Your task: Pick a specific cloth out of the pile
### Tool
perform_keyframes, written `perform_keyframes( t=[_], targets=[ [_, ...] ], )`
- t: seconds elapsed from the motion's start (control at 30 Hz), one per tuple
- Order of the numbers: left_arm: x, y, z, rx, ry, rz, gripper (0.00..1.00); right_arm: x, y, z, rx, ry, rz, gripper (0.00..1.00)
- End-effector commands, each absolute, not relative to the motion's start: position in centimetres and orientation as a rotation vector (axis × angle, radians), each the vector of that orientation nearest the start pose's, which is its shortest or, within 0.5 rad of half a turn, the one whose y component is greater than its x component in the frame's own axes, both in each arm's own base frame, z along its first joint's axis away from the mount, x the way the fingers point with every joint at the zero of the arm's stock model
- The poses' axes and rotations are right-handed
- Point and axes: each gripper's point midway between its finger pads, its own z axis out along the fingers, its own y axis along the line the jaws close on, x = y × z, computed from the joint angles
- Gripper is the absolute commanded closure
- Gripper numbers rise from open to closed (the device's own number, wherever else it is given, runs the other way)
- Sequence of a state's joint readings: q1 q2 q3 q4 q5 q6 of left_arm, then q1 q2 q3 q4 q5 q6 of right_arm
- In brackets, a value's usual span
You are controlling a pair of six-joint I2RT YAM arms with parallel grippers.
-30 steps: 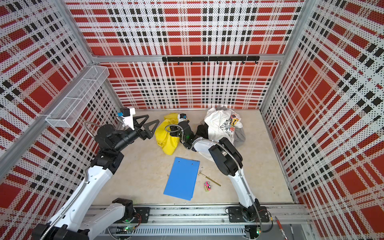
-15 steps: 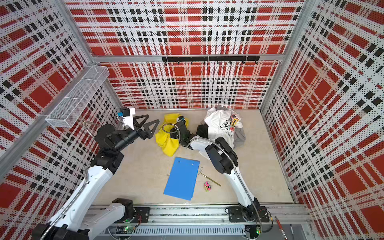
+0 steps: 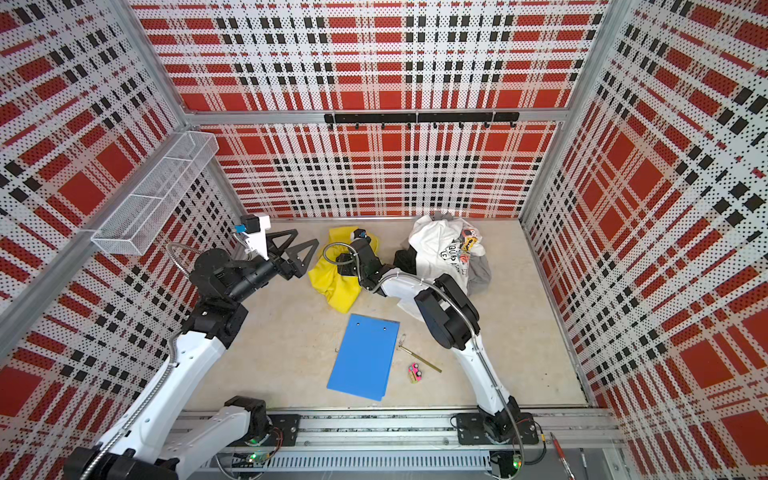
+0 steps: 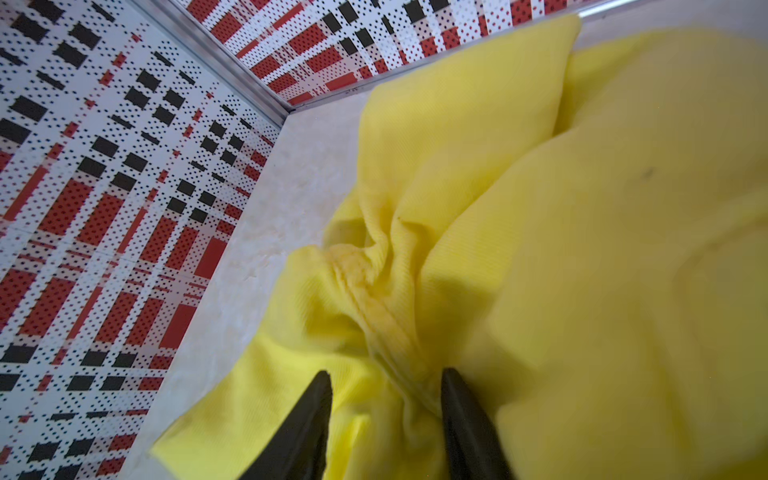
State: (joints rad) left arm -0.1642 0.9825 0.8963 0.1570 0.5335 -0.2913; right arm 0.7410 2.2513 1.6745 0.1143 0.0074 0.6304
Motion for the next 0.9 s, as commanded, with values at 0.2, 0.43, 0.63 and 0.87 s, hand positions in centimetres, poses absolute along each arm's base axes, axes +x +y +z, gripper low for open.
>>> perform_keyframes(
  t=[0.2, 0.43, 0.63, 0.87],
  targets=[
    [32.5, -14.4, 39.1, 0.349, 1.499, -0.759, 0.07, 44.2, 39.1, 21.6, -0.202, 2.004, 0.768, 0.47],
    [33.8, -14.8, 37.5, 0.341, 1.574, -0.732, 0.07, 38.8, 32.0, 26.3, -0.288, 1.859, 0.610, 0.38],
    [36.8, -17.0, 33.0, 0.341, 1.792, -0.574, 0.03, 33.7, 24.6, 28.6, -0.275, 1.777, 0.487, 0.24],
    [41.9, -19.1, 27.2, 0.247, 2.016, -0.230, 0.01, 29.3, 17.8, 30.4, -0.223, 1.719, 0.422, 0.00]
  ],
)
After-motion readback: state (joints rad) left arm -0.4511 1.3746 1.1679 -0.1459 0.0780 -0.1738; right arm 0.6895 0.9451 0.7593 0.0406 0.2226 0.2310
